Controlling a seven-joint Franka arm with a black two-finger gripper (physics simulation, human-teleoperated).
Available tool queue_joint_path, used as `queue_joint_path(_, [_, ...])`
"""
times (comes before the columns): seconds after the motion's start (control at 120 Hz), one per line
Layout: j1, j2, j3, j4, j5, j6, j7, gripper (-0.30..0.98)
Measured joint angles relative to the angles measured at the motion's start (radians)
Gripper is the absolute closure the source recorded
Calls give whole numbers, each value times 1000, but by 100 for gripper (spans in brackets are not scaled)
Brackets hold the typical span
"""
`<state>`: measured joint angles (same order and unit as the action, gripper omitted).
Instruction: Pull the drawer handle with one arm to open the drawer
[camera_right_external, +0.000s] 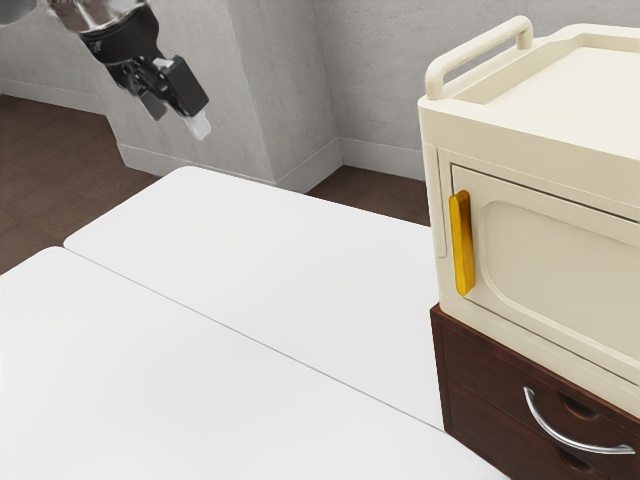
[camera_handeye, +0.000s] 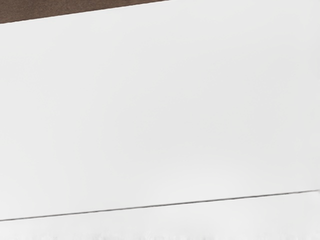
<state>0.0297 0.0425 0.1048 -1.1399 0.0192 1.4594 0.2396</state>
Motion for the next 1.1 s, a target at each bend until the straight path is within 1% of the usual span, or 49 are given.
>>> queue_joint_path(0.083, [-7, 6, 2, -9, -5, -24, -31, 3])
queue_joint_path(0.258, [41, 4, -22, -12, -16, -92, -90, 2])
queue_joint_path(0.308, [32, 3, -15, -30, -38, -120, -111, 3])
queue_joint_path(0.425, [11, -35, -9, -129, -80, -147, -182, 3])
queue_joint_path(0.442, [8, -56, -10, -161, -86, -147, -194, 3])
queue_joint_path(0.467, [5, -125, -16, -260, -98, -134, -215, 3])
queue_joint_path(0.508, [48, -287, -87, -476, -118, -89, -256, 3])
queue_joint_path(0.55, [125, -410, -200, -613, -155, -49, -302, 3])
queue_joint_path(0.583, [177, -479, -284, -683, -191, -22, -343, 3])
queue_joint_path(0.617, [219, -522, -352, -726, -231, 2, -387, 3])
queue_joint_path(0.658, [243, -546, -405, -753, -275, 28, -441, 3])
queue_joint_path(0.717, [196, -549, -432, -775, -325, 65, -531, 4])
queue_joint_path(0.792, [131, -550, -440, -805, -375, 121, -657, 4])
queue_joint_path(0.883, [16, -554, -390, -859, -421, 195, -821, 4])
queue_joint_path(0.942, [-38, -563, -373, -901, -436, 253, -926, 5])
queue_joint_path(0.983, [-93, -558, -336, -925, -440, 302, -995, 5])
queue_joint_path(1.05, [-189, -543, -258, -941, -430, 372, -1097, 6])
queue_joint_path(1.1, [-221, -540, -231, -955, -422, 423, -1166, 6])
